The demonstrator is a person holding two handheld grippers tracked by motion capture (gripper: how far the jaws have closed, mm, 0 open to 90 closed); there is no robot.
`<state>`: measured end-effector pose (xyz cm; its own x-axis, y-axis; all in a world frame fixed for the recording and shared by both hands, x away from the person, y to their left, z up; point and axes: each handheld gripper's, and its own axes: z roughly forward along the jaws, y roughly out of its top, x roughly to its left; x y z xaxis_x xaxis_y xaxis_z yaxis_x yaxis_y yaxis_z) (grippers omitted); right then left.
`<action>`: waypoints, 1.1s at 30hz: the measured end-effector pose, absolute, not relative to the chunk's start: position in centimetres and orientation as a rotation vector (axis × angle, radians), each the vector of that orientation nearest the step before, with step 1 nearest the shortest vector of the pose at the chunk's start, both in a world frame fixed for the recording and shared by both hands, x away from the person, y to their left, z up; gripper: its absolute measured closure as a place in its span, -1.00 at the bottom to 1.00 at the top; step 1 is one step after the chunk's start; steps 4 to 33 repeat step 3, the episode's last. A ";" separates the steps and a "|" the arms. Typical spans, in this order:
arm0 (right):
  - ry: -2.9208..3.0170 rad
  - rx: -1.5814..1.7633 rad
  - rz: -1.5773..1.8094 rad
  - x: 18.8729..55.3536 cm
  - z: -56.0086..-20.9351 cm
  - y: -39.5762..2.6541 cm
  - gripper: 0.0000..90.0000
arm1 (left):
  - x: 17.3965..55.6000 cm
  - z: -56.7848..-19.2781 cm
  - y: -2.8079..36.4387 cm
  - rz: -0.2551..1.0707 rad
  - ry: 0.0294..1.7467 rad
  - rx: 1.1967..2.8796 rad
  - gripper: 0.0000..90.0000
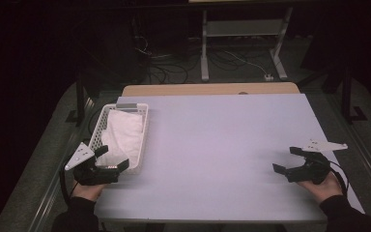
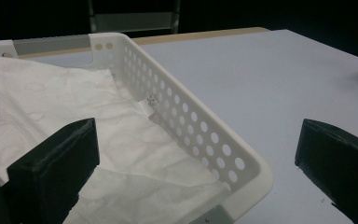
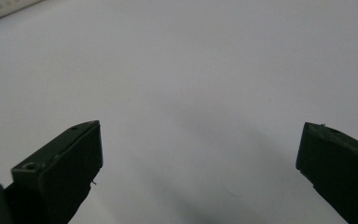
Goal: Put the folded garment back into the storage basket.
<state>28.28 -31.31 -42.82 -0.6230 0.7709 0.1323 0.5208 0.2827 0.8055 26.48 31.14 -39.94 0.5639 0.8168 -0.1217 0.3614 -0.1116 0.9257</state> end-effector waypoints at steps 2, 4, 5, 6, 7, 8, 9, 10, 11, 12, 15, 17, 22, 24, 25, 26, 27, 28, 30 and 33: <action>2.268 1.176 1.255 28.2 -42.9 -31.4 -1.00 | 26.5 -39.9 31.2 0.522 0.986 1.711 -1.00; 2.265 1.182 1.253 28.1 -42.9 -31.4 -1.00 | 26.5 -39.9 31.2 0.522 0.986 1.711 -1.00; 2.265 1.182 1.253 28.1 -42.9 -31.4 -1.00 | 26.5 -39.9 31.2 0.522 0.986 1.711 -1.00; 2.265 1.182 1.253 28.1 -42.9 -31.4 -1.00 | 26.5 -39.9 31.2 0.522 0.986 1.711 -1.00; 2.265 1.182 1.253 28.1 -42.9 -31.4 -1.00 | 26.5 -39.9 31.2 0.522 0.986 1.711 -1.00; 2.265 1.182 1.253 28.1 -42.9 -31.4 -1.00 | 26.5 -39.9 31.2 0.522 0.986 1.711 -1.00; 2.265 1.182 1.253 28.1 -42.9 -31.4 -1.00 | 26.5 -39.9 31.2 0.522 0.986 1.711 -1.00; 2.265 1.182 1.253 28.1 -42.9 -31.4 -1.00 | 26.5 -39.9 31.2 0.522 0.986 1.711 -1.00; 2.265 1.182 1.253 28.1 -42.9 -31.4 -1.00 | 26.5 -39.9 31.2 0.522 0.986 1.711 -1.00; 2.265 1.182 1.253 28.1 -42.9 -31.4 -1.00 | 26.5 -39.9 31.2 0.522 0.986 1.711 -1.00; 2.265 1.182 1.253 28.1 -42.9 -31.4 -1.00 | 26.5 -39.9 31.2 0.522 0.986 1.711 -1.00; 2.265 1.182 1.253 28.1 -42.9 -31.4 -1.00 | 26.5 -39.9 31.2 0.522 0.986 1.711 -1.00; 2.265 1.182 1.253 28.1 -42.9 -31.4 -1.00 | 26.5 -39.9 31.2 0.522 0.986 1.711 -1.00; 2.265 1.182 1.253 28.1 -42.9 -31.4 -1.00 | 26.5 -39.9 31.2 0.522 0.986 1.711 -1.00; 2.265 1.182 1.253 28.1 -42.9 -31.4 -1.00 | 26.5 -39.9 31.2 0.522 0.986 1.711 -1.00; 2.265 1.182 1.253 28.1 -42.9 -31.4 -1.00 | 26.5 -39.9 31.2 0.522 0.986 1.711 -1.00; 2.265 1.182 1.253 28.1 -42.9 -31.4 -1.00 | 26.5 -39.9 31.2 0.522 0.986 1.711 -1.00; 2.265 1.182 1.253 28.1 -42.9 -31.4 -1.00 | 26.5 -39.9 31.2 0.522 0.986 1.711 -1.00; 2.265 1.182 1.253 28.1 -42.9 -31.4 -1.00 | 26.5 -39.9 31.2 0.522 0.986 1.711 -1.00; 2.265 1.182 1.253 28.1 -42.9 -31.4 -1.00 | 26.5 -39.9 31.2 0.522 0.986 1.711 -1.00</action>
